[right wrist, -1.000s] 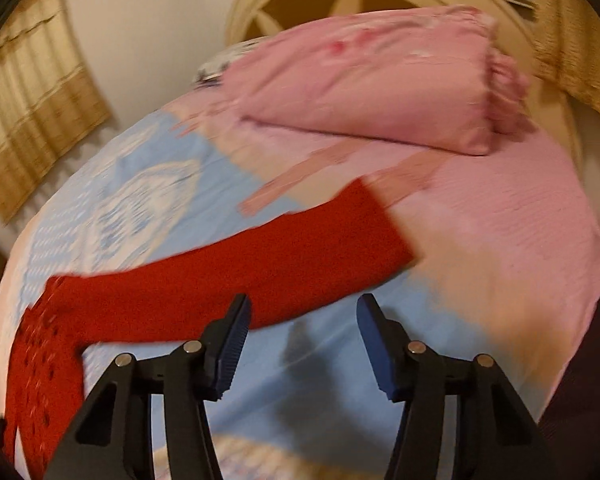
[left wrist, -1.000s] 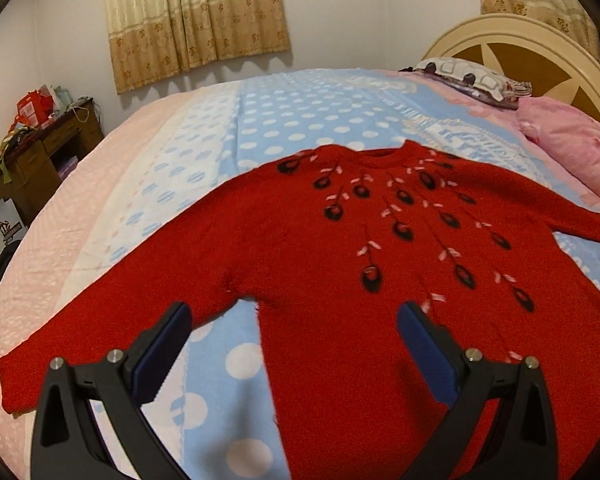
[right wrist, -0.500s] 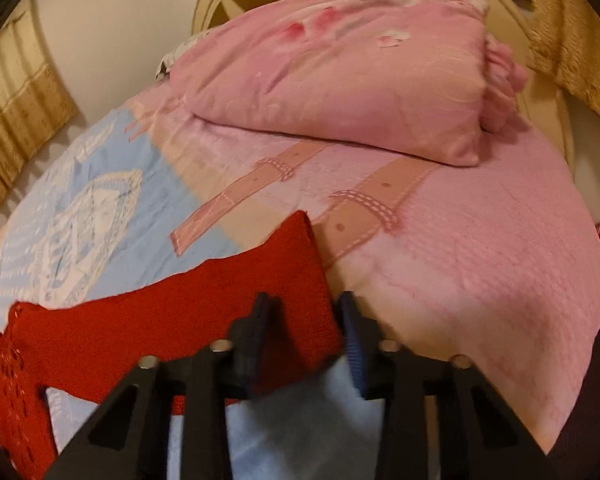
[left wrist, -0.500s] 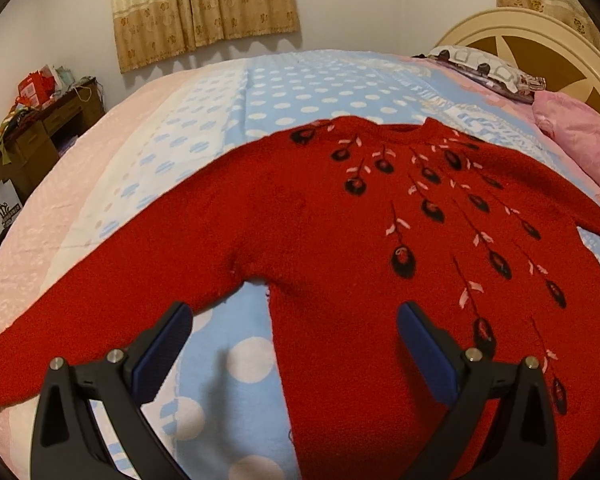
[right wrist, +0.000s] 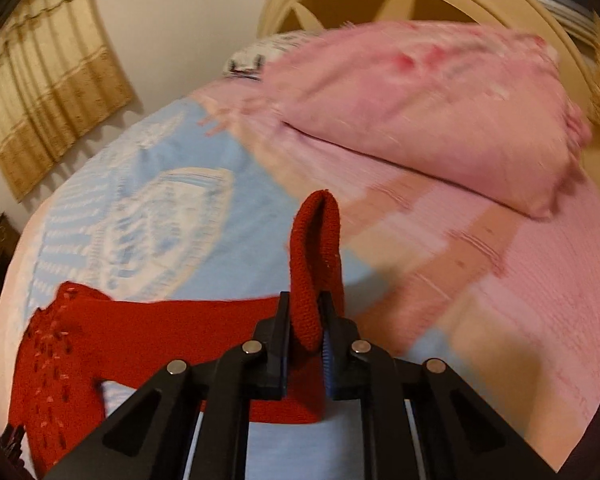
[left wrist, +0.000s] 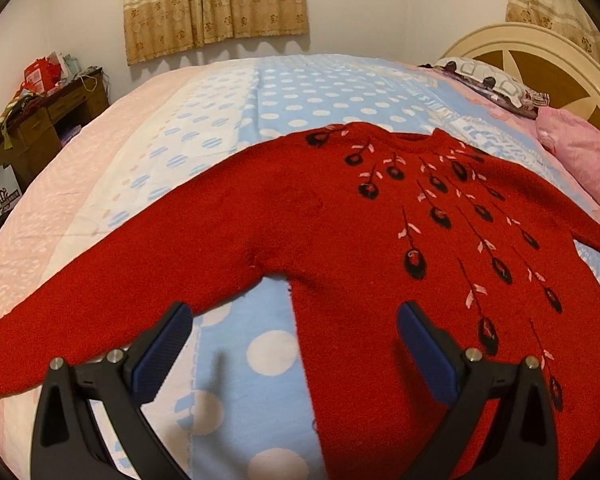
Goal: Fold small clothes
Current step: 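Carry the held sleeve across the sweater body with the right tool and release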
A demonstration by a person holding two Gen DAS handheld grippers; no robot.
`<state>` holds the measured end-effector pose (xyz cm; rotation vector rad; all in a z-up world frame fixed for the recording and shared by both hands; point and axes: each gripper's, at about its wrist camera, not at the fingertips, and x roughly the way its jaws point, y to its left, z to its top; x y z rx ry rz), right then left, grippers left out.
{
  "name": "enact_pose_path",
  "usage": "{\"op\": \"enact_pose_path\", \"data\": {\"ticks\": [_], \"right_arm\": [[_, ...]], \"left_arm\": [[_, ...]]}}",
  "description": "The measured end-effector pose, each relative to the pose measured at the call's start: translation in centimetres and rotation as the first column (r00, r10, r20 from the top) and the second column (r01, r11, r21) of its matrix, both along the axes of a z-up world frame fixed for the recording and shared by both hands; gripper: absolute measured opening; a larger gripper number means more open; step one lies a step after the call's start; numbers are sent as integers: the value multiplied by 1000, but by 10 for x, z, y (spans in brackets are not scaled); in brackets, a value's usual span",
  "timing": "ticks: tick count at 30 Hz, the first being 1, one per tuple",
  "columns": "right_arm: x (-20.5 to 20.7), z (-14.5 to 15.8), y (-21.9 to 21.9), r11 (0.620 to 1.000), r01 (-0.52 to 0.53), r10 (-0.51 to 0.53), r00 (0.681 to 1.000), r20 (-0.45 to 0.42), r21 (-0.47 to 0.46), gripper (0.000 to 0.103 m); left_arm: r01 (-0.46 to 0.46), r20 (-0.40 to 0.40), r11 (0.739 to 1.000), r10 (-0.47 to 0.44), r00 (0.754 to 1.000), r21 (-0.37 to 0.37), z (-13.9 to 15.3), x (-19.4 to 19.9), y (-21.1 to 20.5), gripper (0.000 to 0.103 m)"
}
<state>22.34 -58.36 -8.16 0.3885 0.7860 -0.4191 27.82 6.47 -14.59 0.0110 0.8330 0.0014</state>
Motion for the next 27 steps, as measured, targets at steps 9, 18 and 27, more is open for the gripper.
{"op": "enact_pose_path", "data": {"ticks": [9, 18, 27], "right_arm": [[43, 49, 94, 976, -215, 216, 974, 69, -29, 12], [93, 83, 213, 890, -448, 454, 887, 87, -84, 12], [120, 55, 334, 771, -634, 637, 768, 64, -62, 12]], "left_arm": [[-6, 11, 1000, 6, 1000, -21, 3, -4, 11, 103], [-15, 36, 999, 17, 999, -45, 12, -9, 24, 103], [43, 54, 993, -37, 998, -107, 30, -13, 28, 103]]}}
